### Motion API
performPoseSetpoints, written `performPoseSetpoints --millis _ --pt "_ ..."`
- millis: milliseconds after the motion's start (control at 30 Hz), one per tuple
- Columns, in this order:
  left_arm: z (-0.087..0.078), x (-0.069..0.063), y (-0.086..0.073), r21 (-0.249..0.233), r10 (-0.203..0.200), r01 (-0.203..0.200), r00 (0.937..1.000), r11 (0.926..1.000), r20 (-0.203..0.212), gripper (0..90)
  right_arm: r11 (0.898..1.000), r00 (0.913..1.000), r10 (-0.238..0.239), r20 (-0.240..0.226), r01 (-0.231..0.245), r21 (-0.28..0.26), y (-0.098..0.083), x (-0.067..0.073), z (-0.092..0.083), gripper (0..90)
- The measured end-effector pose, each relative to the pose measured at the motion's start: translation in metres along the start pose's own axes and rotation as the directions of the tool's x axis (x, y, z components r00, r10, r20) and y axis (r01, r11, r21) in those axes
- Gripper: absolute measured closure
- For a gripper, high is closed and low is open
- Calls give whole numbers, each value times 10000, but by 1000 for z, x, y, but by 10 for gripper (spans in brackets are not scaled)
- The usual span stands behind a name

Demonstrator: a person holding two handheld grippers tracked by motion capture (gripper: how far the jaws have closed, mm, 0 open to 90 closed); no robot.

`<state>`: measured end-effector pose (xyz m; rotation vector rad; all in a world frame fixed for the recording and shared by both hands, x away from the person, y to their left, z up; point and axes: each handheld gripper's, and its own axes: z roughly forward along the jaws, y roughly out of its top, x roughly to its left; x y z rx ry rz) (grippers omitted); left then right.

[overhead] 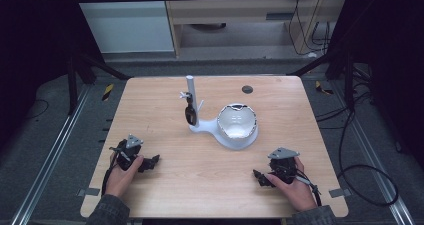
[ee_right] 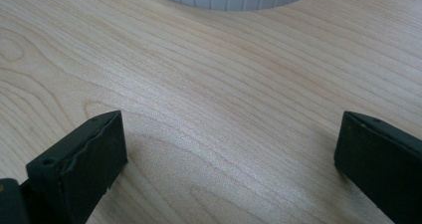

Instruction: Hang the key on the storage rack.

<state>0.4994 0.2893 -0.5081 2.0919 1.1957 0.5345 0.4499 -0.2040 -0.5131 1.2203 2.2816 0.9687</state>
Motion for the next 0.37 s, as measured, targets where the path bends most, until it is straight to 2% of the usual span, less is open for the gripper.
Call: performPoseSetpoints --millis 367 --pt "0 0 0 41 -91 92 9999 9999 -71 0 10000 10000 24 -3 -24 5 0 0 0 4"
